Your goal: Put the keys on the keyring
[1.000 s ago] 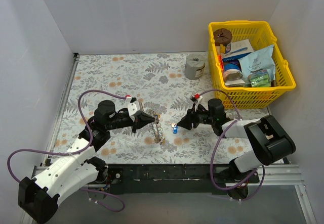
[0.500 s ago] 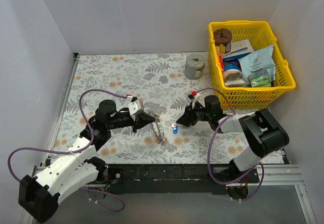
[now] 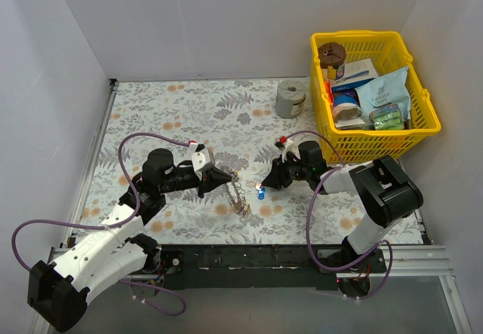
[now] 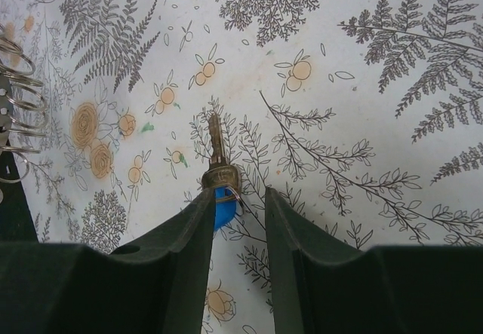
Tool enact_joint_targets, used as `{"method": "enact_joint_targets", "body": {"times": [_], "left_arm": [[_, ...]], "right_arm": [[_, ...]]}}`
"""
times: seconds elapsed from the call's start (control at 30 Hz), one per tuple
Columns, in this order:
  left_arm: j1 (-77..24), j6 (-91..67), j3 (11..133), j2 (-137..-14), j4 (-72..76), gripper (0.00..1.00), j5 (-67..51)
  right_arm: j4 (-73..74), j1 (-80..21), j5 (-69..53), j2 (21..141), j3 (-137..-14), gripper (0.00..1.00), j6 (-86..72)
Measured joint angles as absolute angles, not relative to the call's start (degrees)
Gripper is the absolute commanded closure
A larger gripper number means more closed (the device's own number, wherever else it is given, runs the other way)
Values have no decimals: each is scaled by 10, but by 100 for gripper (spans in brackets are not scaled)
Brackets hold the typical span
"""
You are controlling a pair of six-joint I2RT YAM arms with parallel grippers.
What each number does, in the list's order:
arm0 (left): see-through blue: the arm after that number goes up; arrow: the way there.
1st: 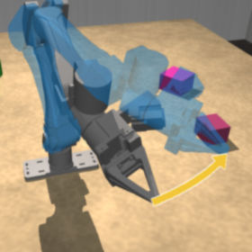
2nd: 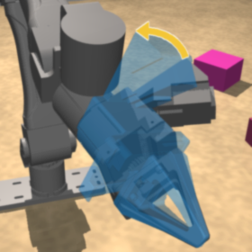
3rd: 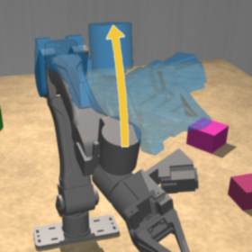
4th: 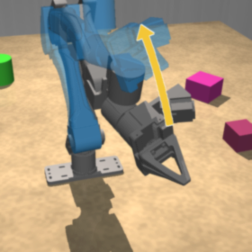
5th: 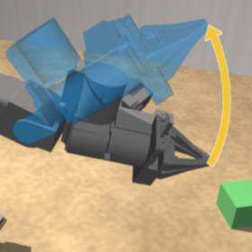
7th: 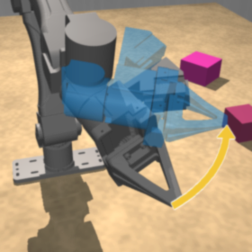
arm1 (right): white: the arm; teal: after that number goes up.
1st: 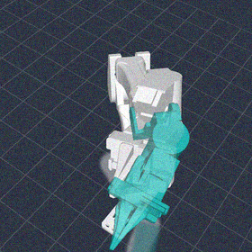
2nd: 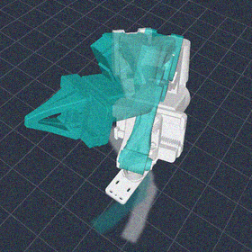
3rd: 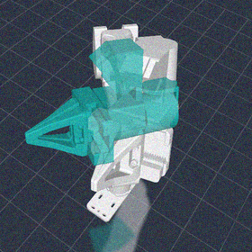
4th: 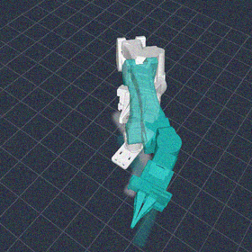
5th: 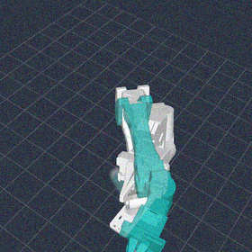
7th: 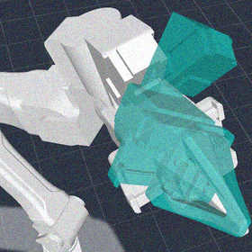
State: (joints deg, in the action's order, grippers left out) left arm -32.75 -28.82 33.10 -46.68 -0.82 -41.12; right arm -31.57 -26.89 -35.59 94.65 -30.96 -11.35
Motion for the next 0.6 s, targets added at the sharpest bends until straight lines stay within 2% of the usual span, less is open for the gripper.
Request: {"method": "enact_joint_targets", "body": {"times": [0.27, 0.5, 0.6], "left_arm": [[-328, -289, 331, -467, -8, 100, -411], [-328, -289, 331, -467, -8, 100, -411], [-328, -289, 331, -467, -8, 100, -411]], "right_arm": [[-300, -274, -349, 950, -317, 70, -103], [-288, -280, -345, 950, -321, 72, -95], [-288, -283, -345, 950, -321, 77, -90]]}}
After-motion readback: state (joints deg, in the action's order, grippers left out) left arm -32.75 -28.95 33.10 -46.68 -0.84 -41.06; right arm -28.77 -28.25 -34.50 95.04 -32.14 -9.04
